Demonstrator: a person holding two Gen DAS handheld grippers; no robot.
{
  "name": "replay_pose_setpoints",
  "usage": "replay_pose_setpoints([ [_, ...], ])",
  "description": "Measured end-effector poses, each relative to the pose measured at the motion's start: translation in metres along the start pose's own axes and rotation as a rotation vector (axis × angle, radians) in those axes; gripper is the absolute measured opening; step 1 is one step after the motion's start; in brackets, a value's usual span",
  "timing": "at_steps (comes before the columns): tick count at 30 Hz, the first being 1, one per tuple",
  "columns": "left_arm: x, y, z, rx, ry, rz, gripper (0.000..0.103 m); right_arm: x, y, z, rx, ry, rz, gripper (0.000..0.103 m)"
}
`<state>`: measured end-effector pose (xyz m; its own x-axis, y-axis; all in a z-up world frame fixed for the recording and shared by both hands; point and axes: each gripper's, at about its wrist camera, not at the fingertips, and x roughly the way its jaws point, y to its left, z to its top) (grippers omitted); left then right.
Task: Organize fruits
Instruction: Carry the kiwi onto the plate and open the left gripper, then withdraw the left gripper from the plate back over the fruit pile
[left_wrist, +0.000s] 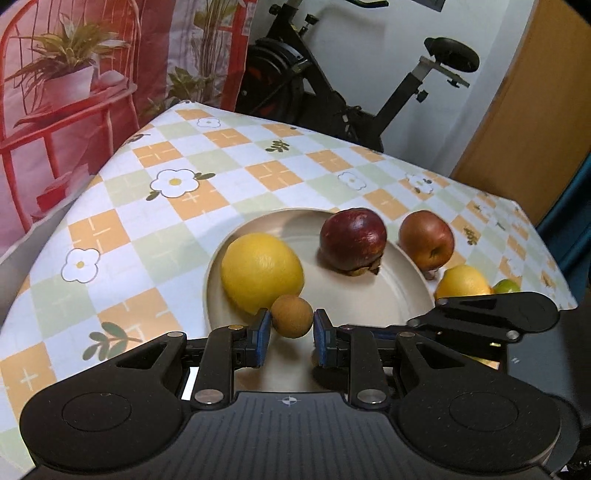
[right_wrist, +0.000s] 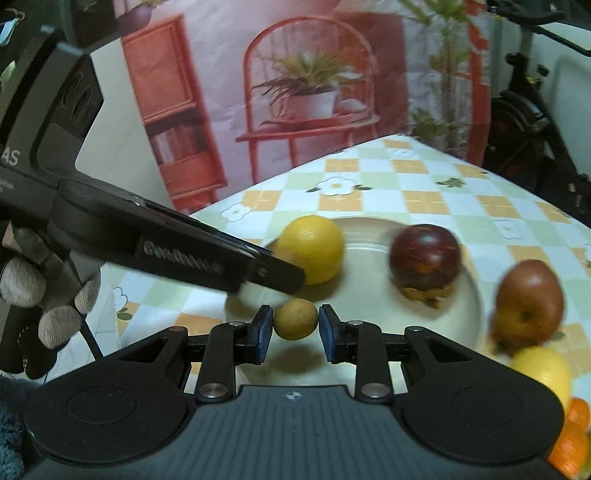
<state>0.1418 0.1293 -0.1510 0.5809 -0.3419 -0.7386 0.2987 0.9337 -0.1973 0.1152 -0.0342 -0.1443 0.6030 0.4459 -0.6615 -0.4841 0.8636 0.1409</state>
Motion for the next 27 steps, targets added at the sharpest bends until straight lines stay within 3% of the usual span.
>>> replay_pose_setpoints([
  [14,-0.001,0.002,-0.002,0.007,0.001,0.006,0.027,0.024,0.016,-0.004,-0.050,0.054,0.015,0.031],
  [21,-0.010,-0.010,-0.001,0.002,-0.031,-0.005,0.028,-0.008,0.008,-0.014,-0.012,-0.028,-0.031,0.032],
  [27,-0.014,-0.032,0.003,0.037,-0.069,-0.024,0.028,-0.061,-0.019,-0.032,0.085,-0.160,-0.127,0.033],
])
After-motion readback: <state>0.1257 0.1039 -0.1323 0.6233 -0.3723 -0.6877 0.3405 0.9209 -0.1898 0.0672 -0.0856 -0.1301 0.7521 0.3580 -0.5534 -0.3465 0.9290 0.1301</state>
